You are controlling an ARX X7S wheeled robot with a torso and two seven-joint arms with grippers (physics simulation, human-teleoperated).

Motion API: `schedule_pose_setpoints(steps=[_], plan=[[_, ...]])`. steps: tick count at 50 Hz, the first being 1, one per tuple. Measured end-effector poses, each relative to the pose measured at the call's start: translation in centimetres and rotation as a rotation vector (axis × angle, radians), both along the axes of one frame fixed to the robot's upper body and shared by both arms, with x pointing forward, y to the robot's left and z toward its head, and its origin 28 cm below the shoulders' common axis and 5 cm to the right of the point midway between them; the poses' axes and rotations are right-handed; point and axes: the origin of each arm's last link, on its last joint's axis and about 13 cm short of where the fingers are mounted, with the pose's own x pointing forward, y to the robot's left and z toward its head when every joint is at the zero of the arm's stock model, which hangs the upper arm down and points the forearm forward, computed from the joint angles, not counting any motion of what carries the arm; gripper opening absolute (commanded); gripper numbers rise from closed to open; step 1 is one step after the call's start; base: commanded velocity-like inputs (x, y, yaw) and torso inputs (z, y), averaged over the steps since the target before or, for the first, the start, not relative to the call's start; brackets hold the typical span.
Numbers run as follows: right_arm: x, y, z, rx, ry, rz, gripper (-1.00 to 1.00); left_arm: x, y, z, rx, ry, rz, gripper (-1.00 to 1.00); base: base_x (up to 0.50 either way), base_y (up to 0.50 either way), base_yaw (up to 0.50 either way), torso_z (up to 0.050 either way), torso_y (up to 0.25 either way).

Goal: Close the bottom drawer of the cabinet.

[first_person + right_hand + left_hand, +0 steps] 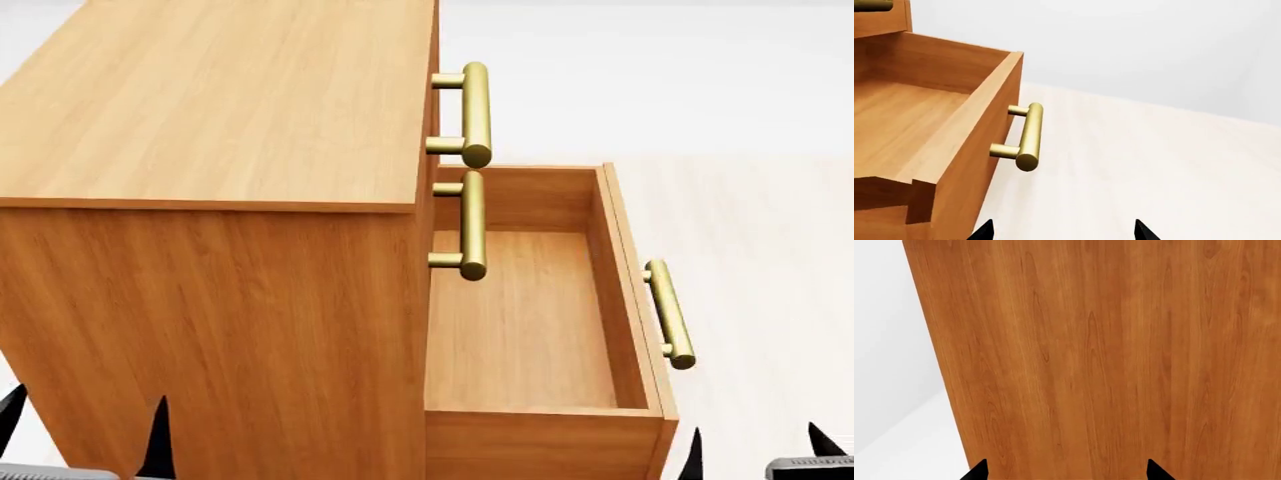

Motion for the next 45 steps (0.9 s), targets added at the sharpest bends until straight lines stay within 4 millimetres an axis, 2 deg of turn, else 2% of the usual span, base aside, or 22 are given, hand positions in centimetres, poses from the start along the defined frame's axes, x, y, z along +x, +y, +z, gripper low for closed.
schedule_pose_setpoints(steps=[25,45], plan=[[3.3,0.3,-1.9,0.004,-0.018,-0.050,1.00,-0.1,-0.1,-0.1,0.000,0.003,-0.005,1.00,0.00,0.00,0.00,0.000,0.000],[4.0,1.9,-2.5,-0.028,-0.041,0.004,1.00,-0.1,0.0,0.1,0.000,-0.003,0.000,1.00,0.01,0.00,0.00,0.000,0.000]])
